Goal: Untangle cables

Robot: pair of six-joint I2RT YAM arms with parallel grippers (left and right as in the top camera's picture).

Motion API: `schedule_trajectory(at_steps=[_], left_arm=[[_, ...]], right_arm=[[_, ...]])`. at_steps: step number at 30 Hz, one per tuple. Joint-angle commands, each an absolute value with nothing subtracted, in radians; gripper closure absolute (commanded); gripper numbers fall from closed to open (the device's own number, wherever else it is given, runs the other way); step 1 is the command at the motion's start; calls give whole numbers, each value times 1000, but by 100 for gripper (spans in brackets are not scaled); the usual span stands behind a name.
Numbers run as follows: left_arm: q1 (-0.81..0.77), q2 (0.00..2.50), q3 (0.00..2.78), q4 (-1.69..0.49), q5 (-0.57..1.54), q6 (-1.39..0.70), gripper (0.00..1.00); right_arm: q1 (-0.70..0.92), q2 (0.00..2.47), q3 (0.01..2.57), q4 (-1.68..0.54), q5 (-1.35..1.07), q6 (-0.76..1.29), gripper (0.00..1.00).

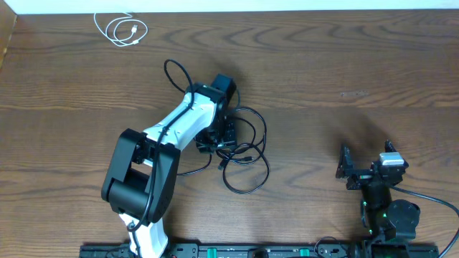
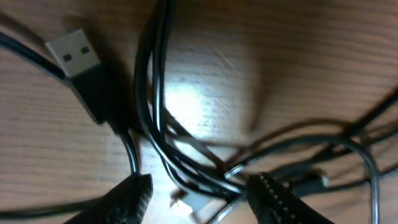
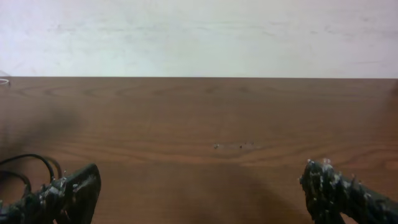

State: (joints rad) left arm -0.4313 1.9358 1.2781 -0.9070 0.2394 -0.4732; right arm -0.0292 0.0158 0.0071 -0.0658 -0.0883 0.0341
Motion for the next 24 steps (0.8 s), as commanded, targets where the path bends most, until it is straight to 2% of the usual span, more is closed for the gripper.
schedule_trajectory(at_steps=[1,5,7,9,14,15,24], left_arm=[[-432,1950,1232,-872,215,-536,47],[-432,1950,1210,-820,215,-537,49],[-432,1950,1208,-805,215,-537,59],[-432,1950,1208,-801,216,-537,75],[-430,1945,1227,-830,216,-537,81],[-430,1942,1240,-849,216,-537,91],[-434,1790,1429,-1028,269,-525,92]], right_arm=[[-25,13,6,-70,-81,36,1],[-25,13,6,-70,-81,36,1],[-25,13,6,-70,-81,36,1],[-25,13,6,-70,-81,36,1],[-25,13,6,-70,-81,36,1],[-25,13,6,-70,-81,36,1],[-25,13,6,-70,-81,36,1]])
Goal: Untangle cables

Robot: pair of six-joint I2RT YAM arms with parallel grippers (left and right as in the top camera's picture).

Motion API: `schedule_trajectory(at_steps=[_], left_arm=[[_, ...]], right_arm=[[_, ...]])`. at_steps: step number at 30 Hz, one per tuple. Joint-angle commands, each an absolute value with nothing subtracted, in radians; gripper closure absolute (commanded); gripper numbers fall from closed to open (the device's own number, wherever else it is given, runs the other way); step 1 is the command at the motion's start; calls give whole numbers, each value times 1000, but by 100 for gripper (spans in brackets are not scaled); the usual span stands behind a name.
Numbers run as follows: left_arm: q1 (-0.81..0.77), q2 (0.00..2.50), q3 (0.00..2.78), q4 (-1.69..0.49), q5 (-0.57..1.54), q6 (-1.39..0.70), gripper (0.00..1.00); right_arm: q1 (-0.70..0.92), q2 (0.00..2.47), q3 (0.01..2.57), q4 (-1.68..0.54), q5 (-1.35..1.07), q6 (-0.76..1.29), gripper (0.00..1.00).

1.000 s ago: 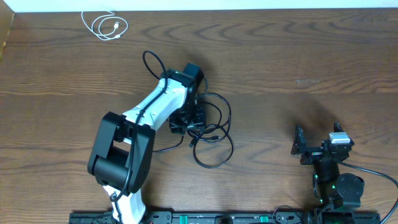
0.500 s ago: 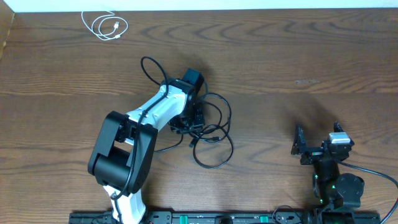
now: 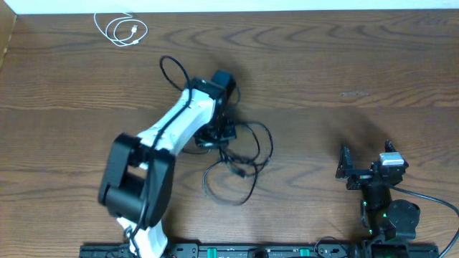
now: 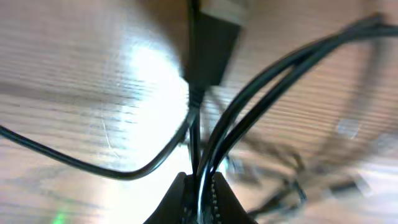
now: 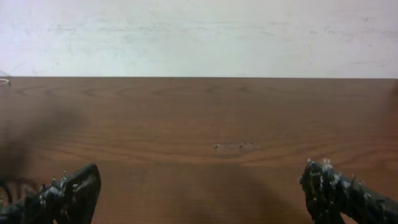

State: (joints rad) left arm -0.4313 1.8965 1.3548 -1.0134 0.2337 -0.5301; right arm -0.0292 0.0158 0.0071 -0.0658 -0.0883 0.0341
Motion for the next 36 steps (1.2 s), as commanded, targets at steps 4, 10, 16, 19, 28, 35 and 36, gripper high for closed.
schedule_trajectory(at_steps=[4,10,16,19,28,35,36], left_arm=[[-435,1687,1441,-986,390,-526,92],[-435,1573,1441,-914,533,-541,92],[-437,1552,1438,-930,428,-541,92],[-445,1554,1436,-985,284,-541,92],[-415,1554,1437,-788,904,-541,92],[-466,1555,1432,-988,261,-575,92],[-479,1555,1431,-1018,190,-581,92]], right_arm=[[-25,13,6,-70,-81,36,1],[-25,13,6,-70,-81,36,1],[-25,13,6,-70,-81,36,1],[-25,13,6,-70,-81,36,1],[-25,13,6,-70,-81,36,1],[-25,13,6,-70,-81,36,1],[-25,13,6,-70,-81,36,1]])
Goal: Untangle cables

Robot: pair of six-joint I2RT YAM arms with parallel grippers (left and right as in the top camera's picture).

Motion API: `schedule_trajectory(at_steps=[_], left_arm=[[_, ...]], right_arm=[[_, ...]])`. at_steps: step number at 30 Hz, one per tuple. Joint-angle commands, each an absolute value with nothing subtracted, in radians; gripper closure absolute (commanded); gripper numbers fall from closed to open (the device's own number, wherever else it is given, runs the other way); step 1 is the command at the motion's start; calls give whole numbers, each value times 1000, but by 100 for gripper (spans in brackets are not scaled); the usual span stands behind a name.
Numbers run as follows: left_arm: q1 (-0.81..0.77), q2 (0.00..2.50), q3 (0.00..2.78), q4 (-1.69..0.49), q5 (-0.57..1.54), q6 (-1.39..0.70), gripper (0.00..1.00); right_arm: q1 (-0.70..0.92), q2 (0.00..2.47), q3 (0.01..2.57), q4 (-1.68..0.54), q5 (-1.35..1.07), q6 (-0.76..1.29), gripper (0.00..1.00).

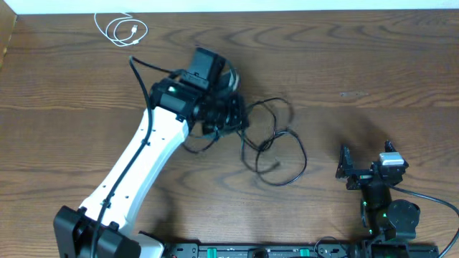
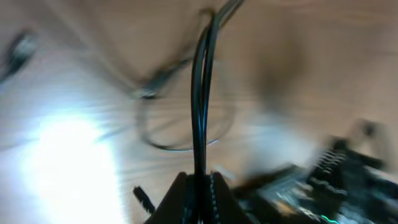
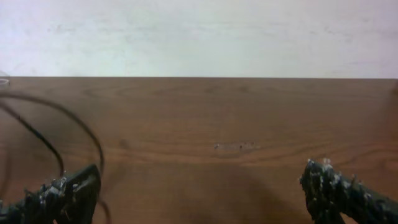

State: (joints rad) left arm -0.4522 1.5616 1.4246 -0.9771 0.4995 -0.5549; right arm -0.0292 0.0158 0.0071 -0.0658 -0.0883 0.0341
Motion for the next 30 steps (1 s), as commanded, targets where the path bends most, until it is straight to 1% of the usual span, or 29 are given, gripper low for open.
schedule_trajectory(at_steps=[1,6,9,10,11,12,15,16,19,21,24,27,30], left_arm=[[-485,1555,1431,-1033,174,-581,92],[-490,1555,1431,-996,329,-579,92],[-490,1555,1431,-966,329,-578,91],[-490,1555,1431,-957,339,-581,86],[-490,1553,1433,-945,366,-581,83],[-489,1552,1436,-931,408,-578,83],[-488,1539,1441,-862,554,-552,73],[-488,1534,1441,-846,570,-544,70],[-488,1527,1441,-833,514,-542,70],[-488,1529,1440,-859,437,-528,70],[-494,1532,1430,-918,310,-524,67],[-506,1538,1405,-938,256,-524,66],[-527,1555,1388,-937,256,-524,59]], right_arm=[[-25,13,6,-70,-81,36,1],[-25,13,6,-70,-81,36,1],[-25,13,6,-70,-81,36,1],[-25,13,6,-70,-81,36,1],[-25,13,6,-70,-81,36,1],[-25,13,6,-70,-81,36,1],[-25,13,6,-70,-81,36,1],[-25,13,6,-70,-81,36,1],[-25,13,6,-70,-81,36,1],[-25,13,6,-70,-81,36,1],[-25,13,6,-70,-81,36,1],[-25,13,6,-70,-81,36,1],[-25,13,6,-70,-81,36,1]])
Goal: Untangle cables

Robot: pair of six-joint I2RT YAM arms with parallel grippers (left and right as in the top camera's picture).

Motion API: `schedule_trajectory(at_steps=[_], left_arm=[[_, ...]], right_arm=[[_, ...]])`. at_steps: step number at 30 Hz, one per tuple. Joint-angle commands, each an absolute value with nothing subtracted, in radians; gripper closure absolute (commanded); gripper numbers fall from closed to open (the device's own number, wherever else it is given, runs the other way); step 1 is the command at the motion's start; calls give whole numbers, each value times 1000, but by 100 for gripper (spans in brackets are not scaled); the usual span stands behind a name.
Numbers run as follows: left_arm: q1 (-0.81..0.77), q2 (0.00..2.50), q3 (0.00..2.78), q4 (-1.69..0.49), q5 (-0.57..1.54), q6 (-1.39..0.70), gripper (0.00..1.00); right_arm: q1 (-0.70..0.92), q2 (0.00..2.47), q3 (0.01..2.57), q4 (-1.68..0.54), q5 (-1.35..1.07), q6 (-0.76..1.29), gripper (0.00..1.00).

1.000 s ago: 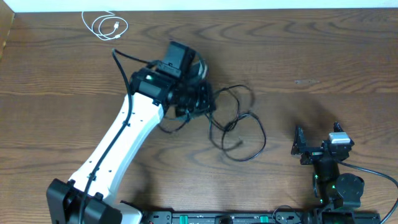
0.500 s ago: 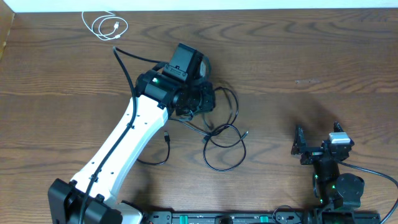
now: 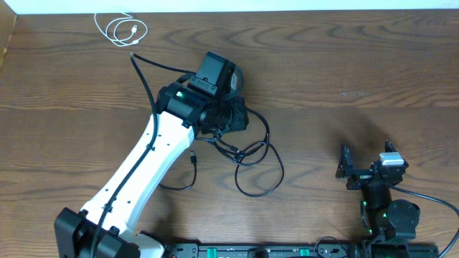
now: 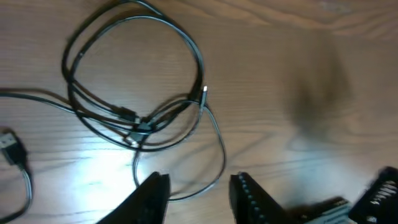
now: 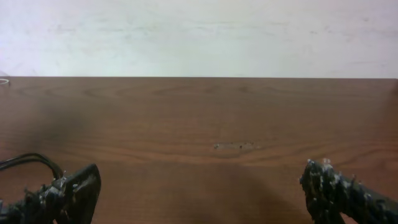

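Note:
A tangle of black cables [image 3: 244, 152] lies on the wooden table just below my left gripper [image 3: 233, 118]. In the left wrist view the same knot of black cables [image 4: 138, 121] forms a big loop with crossed strands, and a USB plug [image 4: 12, 144] lies at the left edge. My left gripper [image 4: 199, 199] hangs above the table, open, with nothing between its fingers. One thin strand curves under it. My right gripper [image 5: 202, 199] is open and empty, parked at the right front [image 3: 348, 172], far from the cables.
A white cable [image 3: 122, 30] sits coiled at the far left corner. One black strand [image 3: 154, 66] runs out toward it from under the left arm. A loose black end [image 3: 192, 159] lies left of the tangle. A pale wall stands beyond the table's far edge [image 5: 199, 76].
My left gripper was shut on black strands, with the cables drawn out to the right. Now it is open, and the cables lie slack on the table beneath it.
My left gripper stood low and open around strands of the tangle. Then it was shut on them. Then the arm was stretched out farther back with the cables pulled along to the right. Now the strands are let go. The right arm has stayed parked.

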State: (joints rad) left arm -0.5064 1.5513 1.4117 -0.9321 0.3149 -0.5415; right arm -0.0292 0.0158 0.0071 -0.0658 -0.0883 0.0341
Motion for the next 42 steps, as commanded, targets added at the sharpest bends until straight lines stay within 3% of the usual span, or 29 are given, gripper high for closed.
schedule_trajectory(at_steps=[1,6,13,22,42], left_arm=[[-536,1565,1385,-934,255,-524,59],[-579,1634,1384,-930,219,-511,57],[-666,1777,1384,-939,228,-363,43],[-788,1923,1384,-905,189,-285,42],[-793,2022,1383,-772,163,-277,44]], right_arm=[[-25,13,6,-70,-81,36,1],[-25,13,6,-70,-81,36,1],[-25,13,6,-70,-81,36,1],[-25,13,6,-70,-81,36,1],[-25,13,6,-70,-81,36,1]])
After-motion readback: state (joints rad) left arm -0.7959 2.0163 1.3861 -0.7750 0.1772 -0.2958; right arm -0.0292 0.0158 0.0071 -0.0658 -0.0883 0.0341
